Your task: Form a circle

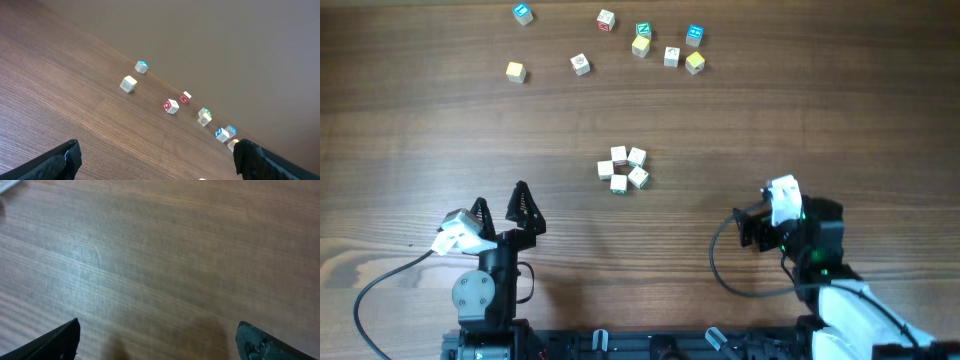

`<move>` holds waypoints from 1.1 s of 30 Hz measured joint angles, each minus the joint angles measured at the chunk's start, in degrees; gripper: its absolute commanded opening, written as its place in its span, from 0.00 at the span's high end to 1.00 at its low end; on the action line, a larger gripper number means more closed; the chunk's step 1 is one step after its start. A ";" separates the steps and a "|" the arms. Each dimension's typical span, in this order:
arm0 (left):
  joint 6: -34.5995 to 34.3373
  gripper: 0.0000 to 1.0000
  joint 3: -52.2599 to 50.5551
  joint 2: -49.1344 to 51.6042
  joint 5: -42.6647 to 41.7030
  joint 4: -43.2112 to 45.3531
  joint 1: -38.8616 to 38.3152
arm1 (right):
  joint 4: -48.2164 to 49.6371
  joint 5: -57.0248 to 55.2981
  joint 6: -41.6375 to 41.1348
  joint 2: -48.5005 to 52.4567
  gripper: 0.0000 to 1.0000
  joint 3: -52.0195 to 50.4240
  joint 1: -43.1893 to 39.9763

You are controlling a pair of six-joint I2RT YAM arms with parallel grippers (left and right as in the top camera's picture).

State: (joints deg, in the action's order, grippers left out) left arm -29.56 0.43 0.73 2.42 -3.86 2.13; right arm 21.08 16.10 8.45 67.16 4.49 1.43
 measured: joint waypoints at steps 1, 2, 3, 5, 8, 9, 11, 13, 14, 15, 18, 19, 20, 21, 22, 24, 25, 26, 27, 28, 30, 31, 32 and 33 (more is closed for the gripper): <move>0.00 0.00 0.00 0.00 0.00 0.00 0.00 | 1.27 0.09 -0.70 -1.53 0.00 -2.03 -0.11; 0.00 0.00 0.00 0.00 0.00 0.00 0.00 | 0.42 0.26 -1.20 -3.17 0.01 -3.30 -0.13; 0.00 0.00 0.00 0.00 0.00 0.00 0.00 | -0.44 0.39 -1.44 -4.94 0.00 -4.04 -0.15; 0.00 0.00 0.00 0.00 0.00 -0.02 0.00 | -1.68 0.39 -1.90 -8.33 0.00 -4.15 -0.13; 0.00 0.00 0.00 0.00 0.00 0.00 0.00 | -4.00 0.44 -2.03 -17.38 0.00 -4.11 -0.13; 0.00 0.00 0.00 0.00 0.00 -0.02 0.00 | -5.92 0.44 -2.03 -20.15 0.00 -4.13 -0.15; 0.00 0.00 0.00 0.00 0.00 -0.02 0.00 | -10.25 0.42 -2.01 -24.59 0.00 -4.13 -0.13; 0.00 0.00 0.00 0.02 0.00 -0.02 0.00 | -12.61 0.31 -2.05 -27.82 0.00 -4.13 -0.15; 0.00 0.00 0.00 0.00 0.00 0.00 0.00 | -15.02 0.11 -2.03 -30.56 0.00 -4.15 -0.13; 0.00 0.00 0.00 0.00 0.00 -0.02 0.00 | -16.11 -0.09 -2.03 -32.98 0.00 -4.13 -0.13; 0.00 0.00 0.00 0.00 -0.02 -0.02 0.00 | -20.24 -1.46 -2.21 -39.39 0.00 -4.13 -0.13; 0.00 0.00 0.00 0.00 0.00 -0.02 0.00 | -20.28 -1.81 -2.21 -41.22 0.00 -4.13 -0.13; 0.00 0.00 0.00 0.00 0.00 -0.02 0.00 | -20.41 -2.25 -2.23 -43.85 0.00 -4.13 0.02; 0.00 0.00 0.00 0.00 -0.02 -0.02 0.00 | -20.37 -2.47 -2.21 -46.27 0.00 -4.13 0.24; 0.00 0.00 0.00 0.00 -0.02 -0.02 0.00 | -20.37 -2.64 -2.23 -49.46 0.00 -4.13 0.79; 0.00 0.00 0.00 0.00 -0.02 -0.02 0.00 | -20.26 -2.71 -2.23 -54.18 0.00 -4.13 1.70; 0.00 0.00 0.00 0.00 -0.02 -0.02 -0.02 | -20.44 -2.71 -2.23 -57.79 0.00 -4.13 2.40; 0.00 0.00 0.00 0.00 -0.15 -0.02 0.00 | -20.20 -2.71 -2.23 -60.57 0.00 -4.13 2.80; 0.00 0.00 0.00 -0.04 -0.20 -0.02 0.00 | -20.24 -2.71 -2.21 -62.84 0.00 -4.13 2.95; 0.00 0.00 0.00 -0.04 -0.20 -0.02 0.00 | -20.00 -2.71 -2.23 -65.02 0.00 -4.13 2.99; 0.00 0.00 0.00 -0.04 -0.20 -0.02 0.00 | -20.15 -2.73 -2.21 -66.12 0.00 -4.13 2.99; 0.00 0.00 0.00 -0.04 -0.20 -0.02 0.00 | -20.24 -2.71 -2.23 -66.12 0.00 -4.13 2.99; 0.00 0.00 0.00 -0.04 -0.20 -0.02 0.00 | -20.24 -2.71 -2.21 -66.12 0.00 -4.13 2.99; 0.00 0.00 0.00 -0.04 -0.20 -0.02 0.00 | -20.24 -2.73 -2.23 -66.12 0.00 -4.13 2.99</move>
State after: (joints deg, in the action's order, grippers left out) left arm -29.56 0.43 0.69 2.22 -3.88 2.13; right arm 0.84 13.37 6.22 1.04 0.36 4.43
